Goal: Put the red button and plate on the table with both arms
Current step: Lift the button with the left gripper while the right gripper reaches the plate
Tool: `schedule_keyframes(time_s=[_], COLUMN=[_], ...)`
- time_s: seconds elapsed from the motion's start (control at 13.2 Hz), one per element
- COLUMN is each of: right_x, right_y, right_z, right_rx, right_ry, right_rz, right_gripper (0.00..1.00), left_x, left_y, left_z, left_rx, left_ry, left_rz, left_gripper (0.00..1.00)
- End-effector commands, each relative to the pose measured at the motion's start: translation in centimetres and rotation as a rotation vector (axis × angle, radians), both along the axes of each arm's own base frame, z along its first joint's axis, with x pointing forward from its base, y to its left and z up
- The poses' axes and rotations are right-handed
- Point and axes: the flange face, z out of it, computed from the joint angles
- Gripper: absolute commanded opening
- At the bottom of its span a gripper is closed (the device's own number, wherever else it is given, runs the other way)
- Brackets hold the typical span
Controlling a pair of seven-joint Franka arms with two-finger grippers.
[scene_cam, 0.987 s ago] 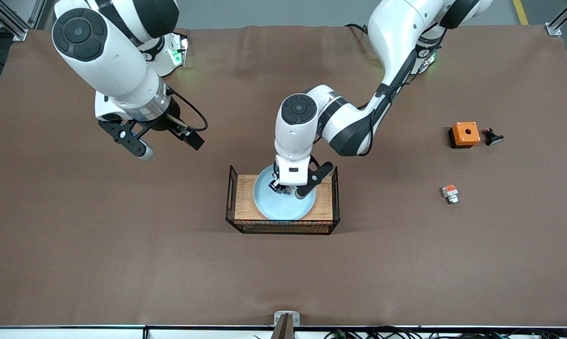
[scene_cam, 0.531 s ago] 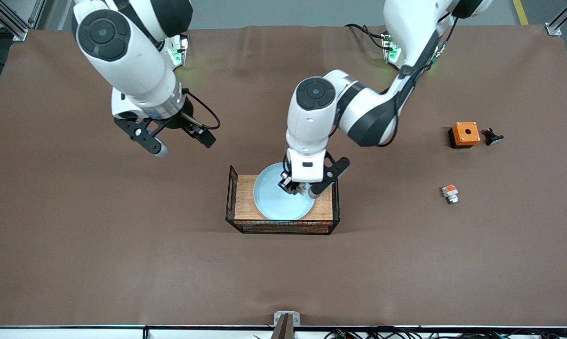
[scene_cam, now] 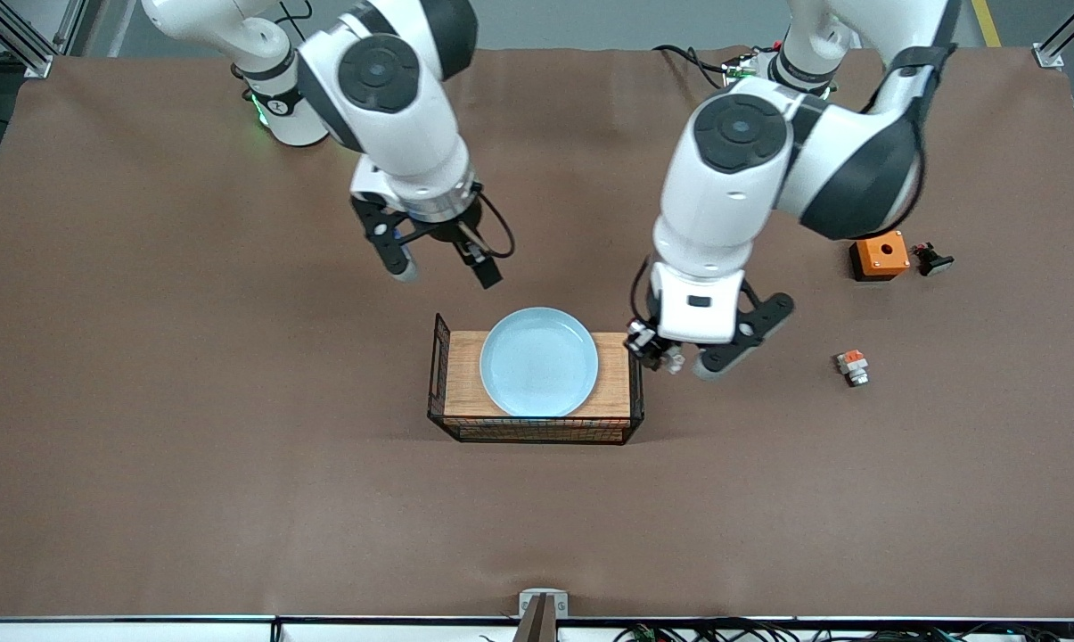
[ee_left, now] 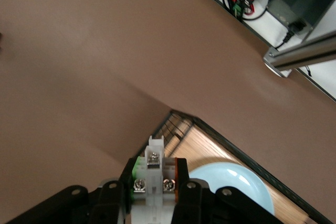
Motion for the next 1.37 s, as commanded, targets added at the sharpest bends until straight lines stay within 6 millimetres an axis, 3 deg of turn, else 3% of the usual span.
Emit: schedule_keyframes(time_s=[0.0, 0.15, 0.38, 0.61, 1.06, 1.29], right_x=[0.6, 1.4, 2.3, 2.7, 2.6, 3.0], right_y=[2.1, 2.6, 3.0, 3.2, 4.7, 4.9], right_z=[-2.8, -4.5, -7.1, -8.6, -11.9, -12.2], right_rx=[0.002, 0.021, -0.005, -0.009, -0.018, -0.021], right_ry=[-0.013, -0.022, -0.021, -0.028, -0.048, -0.054], right_rz=[-0.139, -0.229, -0.231, -0.233, -0.245, -0.243], right_gripper=[1.00, 0.99, 0.99, 0.99, 0.98, 0.91], left_x=[0.6, 1.7, 3.1, 4.0, 4.7, 4.8], left_y=[4.5, 9.2, 15.6, 20.4, 23.5, 24.0], left_z=[1.3, 1.7, 1.7, 1.2, 1.2, 1.1], left_rx=[0.051, 0.062, 0.102, 0.116, 0.127, 0.132], left_ry=[0.034, 0.083, 0.150, 0.187, 0.192, 0.195], left_rz=[-0.073, -0.142, -0.247, -0.314, -0.406, -0.435], left_gripper=[0.00, 0.00, 0.00, 0.00, 0.00, 0.00])
